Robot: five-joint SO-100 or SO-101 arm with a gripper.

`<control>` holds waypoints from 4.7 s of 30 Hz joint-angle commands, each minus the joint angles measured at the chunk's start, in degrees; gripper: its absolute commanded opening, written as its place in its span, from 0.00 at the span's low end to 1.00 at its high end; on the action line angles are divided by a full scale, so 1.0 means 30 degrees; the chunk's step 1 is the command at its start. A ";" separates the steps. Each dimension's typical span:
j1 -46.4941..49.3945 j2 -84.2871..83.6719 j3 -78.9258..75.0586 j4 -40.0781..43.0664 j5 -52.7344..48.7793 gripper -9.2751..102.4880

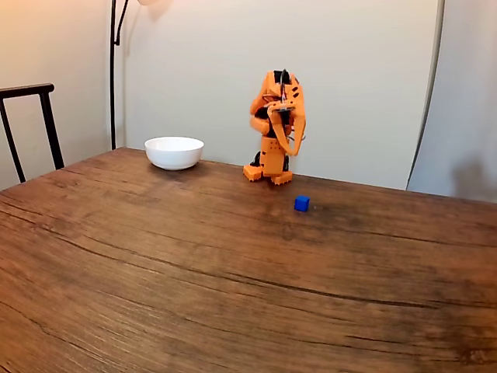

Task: Grasp the cube and drop it in the bowl

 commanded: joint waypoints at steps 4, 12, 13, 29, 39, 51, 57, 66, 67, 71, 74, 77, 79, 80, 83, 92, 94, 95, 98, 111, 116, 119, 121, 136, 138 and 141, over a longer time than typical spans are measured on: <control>0.0117 -0.7822 -0.5156 0.1875 -0.1201 0.08; -0.0322 -1.5176 -1.0518 0.2725 -0.3281 0.13; -0.0586 -1.5937 -1.0928 0.2666 -0.3633 0.13; -0.3662 -2.2764 -1.2891 0.0557 -0.9697 0.34; -0.3691 -2.3643 -0.9990 -0.3691 -0.9463 0.42; -0.4072 -2.3408 -0.8789 -0.4629 -0.8467 0.43; -0.3867 -2.3379 -0.8379 -0.5508 -0.8408 0.48; -0.3926 -2.3643 -0.5859 -0.8437 -0.8584 0.52; -0.3984 -2.3643 -0.5771 -0.8437 -0.8672 0.52; -0.4424 -2.3672 -0.5244 -0.9082 -0.9463 0.52; -0.4922 -2.3701 -0.4248 -1.0518 -1.0430 0.52; -0.5068 -2.3701 -0.3545 -1.1396 -1.0752 0.52; -0.5039 -2.3701 -0.3252 -1.1748 -1.0752 0.52; -0.5010 -2.3701 -0.3105 -1.1895 -1.0752 0.52; -0.4951 -2.3701 -0.2607 -1.2451 -1.0752 0.52; -0.4834 -2.3701 -0.2139 -1.2920 -1.0723 0.39; -0.4834 -2.3701 -0.2139 -1.2861 -1.0723 0.36; -0.4834 -2.3701 -0.2139 -1.2803 -1.0723 0.35; -0.4805 -2.3701 -0.2109 -1.2773 -1.0723 0.34; -0.4600 -2.5840 -0.2578 -1.3125 -1.0693 0.27; -0.4629 -2.7012 -0.2812 -1.4385 -1.0664 0.27; -0.4629 -2.7129 -0.2812 -1.4385 -1.0605 0.27; -0.4658 -2.7158 -0.2812 -1.4385 -1.0576 0.27; -0.4863 -2.7012 -0.4775 -1.0986 -1.0547 0.28; -0.4893 -2.7012 -0.5361 -0.9932 -1.0547 0.28; -0.4922 -2.7012 -0.5977 -0.9023 -1.0547 0.28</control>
